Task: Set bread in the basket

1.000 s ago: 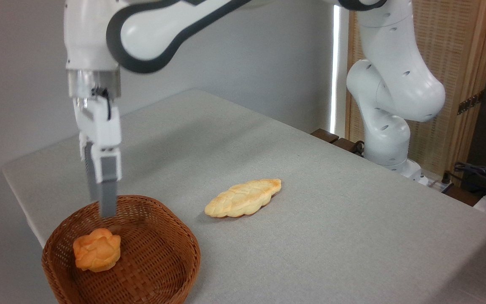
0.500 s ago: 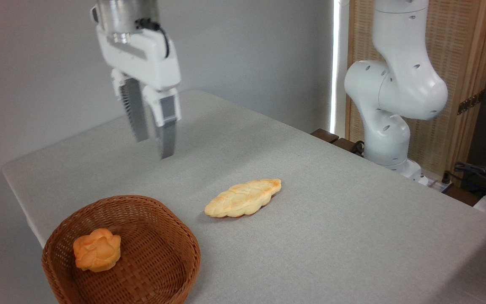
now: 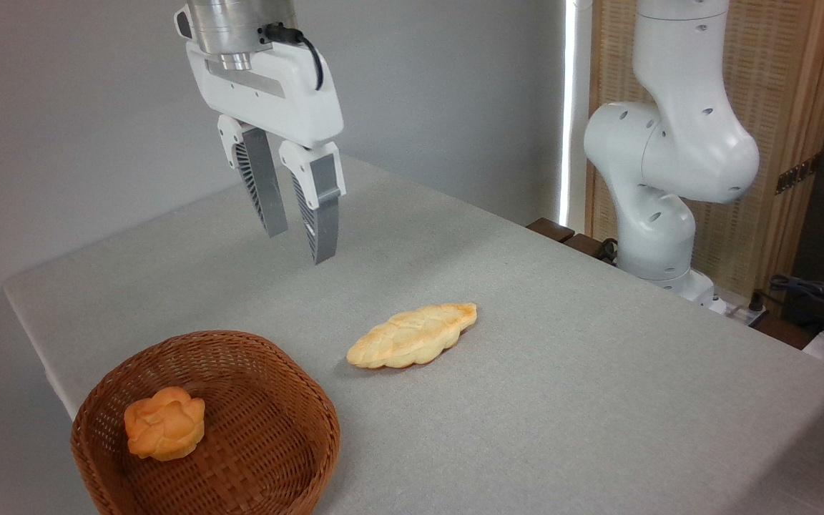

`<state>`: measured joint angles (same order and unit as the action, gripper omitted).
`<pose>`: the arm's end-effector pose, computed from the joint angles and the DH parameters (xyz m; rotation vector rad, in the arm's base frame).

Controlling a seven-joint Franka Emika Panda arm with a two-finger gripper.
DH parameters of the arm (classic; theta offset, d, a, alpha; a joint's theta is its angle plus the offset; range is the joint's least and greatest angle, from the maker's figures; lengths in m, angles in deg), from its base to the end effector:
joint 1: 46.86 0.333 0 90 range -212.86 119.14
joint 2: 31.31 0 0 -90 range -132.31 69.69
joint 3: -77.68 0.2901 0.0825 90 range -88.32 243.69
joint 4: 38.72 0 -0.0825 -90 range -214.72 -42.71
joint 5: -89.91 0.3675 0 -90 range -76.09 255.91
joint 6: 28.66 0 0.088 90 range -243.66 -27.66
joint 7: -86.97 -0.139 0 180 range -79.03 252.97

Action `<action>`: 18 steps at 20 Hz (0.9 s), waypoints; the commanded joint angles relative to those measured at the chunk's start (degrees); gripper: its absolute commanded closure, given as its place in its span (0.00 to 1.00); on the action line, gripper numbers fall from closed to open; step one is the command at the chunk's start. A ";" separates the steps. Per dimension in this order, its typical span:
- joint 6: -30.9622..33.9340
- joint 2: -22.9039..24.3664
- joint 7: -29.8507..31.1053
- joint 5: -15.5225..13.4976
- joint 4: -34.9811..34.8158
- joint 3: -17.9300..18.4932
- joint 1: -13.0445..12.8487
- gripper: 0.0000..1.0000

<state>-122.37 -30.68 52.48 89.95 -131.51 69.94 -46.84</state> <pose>0.5365 -0.0730 0.5560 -2.9228 1.1282 -0.0403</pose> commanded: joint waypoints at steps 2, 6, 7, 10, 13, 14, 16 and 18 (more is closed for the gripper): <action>1.60 0.16 -2.95 -1.88 1.56 4.22 -1.34 0.00; 1.60 0.51 -3.74 -3.82 2.53 6.86 -1.43 0.00; 1.69 0.60 -4.00 -3.82 2.62 6.87 -1.51 0.00; 1.69 0.60 -3.92 -3.73 2.53 6.43 -1.51 0.00; 1.78 0.52 -3.22 -3.82 2.44 5.99 -1.51 0.00; 2.30 0.52 -3.13 -3.73 2.44 5.46 -1.51 0.00; 3.27 0.52 -3.21 -3.64 2.36 5.37 -1.51 0.00; 3.36 0.52 -3.30 -3.64 2.36 5.37 -1.51 0.00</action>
<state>-121.01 -30.31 49.12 87.20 -129.60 75.21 -48.09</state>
